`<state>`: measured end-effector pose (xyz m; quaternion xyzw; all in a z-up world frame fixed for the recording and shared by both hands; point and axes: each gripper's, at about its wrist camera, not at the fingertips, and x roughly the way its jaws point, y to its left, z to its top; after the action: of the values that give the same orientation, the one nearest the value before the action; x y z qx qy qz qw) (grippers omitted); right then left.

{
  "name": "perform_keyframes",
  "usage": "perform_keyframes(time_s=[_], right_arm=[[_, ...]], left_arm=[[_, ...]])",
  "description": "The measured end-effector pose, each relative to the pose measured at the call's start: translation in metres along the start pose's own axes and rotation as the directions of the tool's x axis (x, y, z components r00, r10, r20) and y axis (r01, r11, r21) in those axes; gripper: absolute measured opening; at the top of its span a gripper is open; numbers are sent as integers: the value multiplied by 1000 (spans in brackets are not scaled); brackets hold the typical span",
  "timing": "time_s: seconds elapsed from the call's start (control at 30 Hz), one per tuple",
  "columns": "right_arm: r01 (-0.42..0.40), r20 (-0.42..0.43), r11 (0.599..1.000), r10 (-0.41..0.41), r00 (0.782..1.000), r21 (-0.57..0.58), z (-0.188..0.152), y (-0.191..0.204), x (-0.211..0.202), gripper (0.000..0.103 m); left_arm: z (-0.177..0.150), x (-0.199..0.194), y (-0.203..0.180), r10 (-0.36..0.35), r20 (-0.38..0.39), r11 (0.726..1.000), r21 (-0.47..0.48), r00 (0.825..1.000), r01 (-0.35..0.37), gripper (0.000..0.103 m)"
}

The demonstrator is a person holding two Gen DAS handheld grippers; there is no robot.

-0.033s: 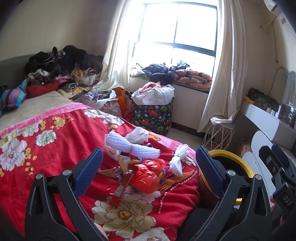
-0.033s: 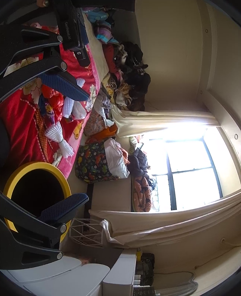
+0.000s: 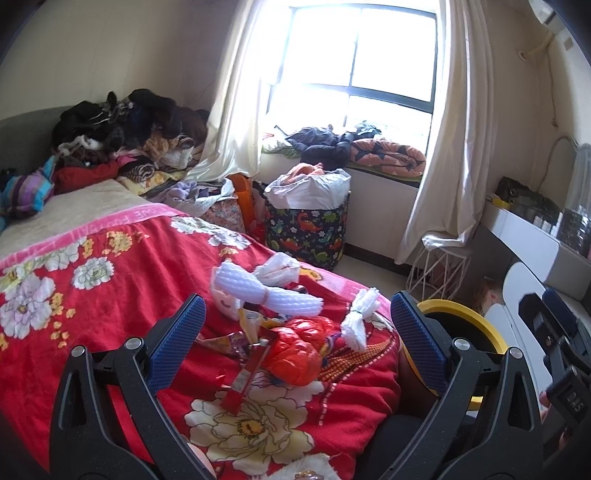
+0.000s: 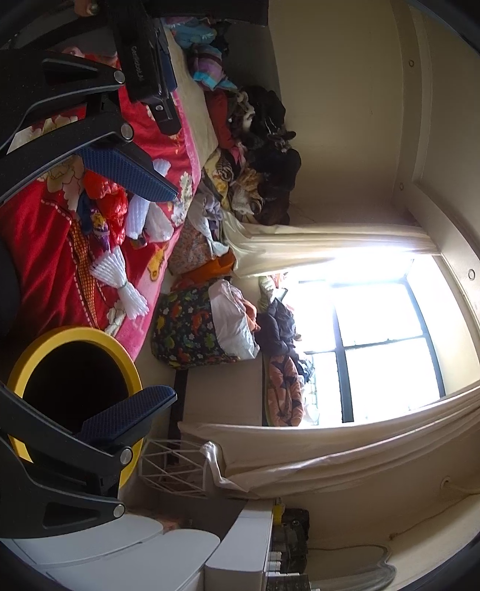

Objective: Collect trash
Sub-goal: 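Move the right tool to the white foam net bundle and close on it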

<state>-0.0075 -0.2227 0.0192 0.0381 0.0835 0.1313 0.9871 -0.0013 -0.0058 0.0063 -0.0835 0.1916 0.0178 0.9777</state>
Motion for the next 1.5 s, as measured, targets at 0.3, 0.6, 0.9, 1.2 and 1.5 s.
perform_keyframes(time_s=[0.3, 0.6, 0.9, 1.2, 1.5], right_arm=[[-110, -98, 994, 108, 989, -15, 2, 26, 31, 97], [-173, -186, 985, 174, 967, 22, 8, 46, 66, 97], [-117, -274, 990, 135, 952, 80, 13, 36, 108, 97], [23, -436, 988, 46, 899, 152, 4, -1, 158, 97], [83, -560, 984, 19, 828, 156, -13, -19, 197, 97]], left_arm=[[7, 7, 31, 67, 0, 995, -78, 998, -67, 92], [15, 14, 70, 110, -9, 983, -148, 994, -111, 92], [29, 38, 86, 83, -46, 979, -184, 996, -90, 92], [43, 83, 72, 6, -125, 981, -193, 992, -30, 92], [40, 132, 56, -65, -235, 981, -193, 970, 19, 92]])
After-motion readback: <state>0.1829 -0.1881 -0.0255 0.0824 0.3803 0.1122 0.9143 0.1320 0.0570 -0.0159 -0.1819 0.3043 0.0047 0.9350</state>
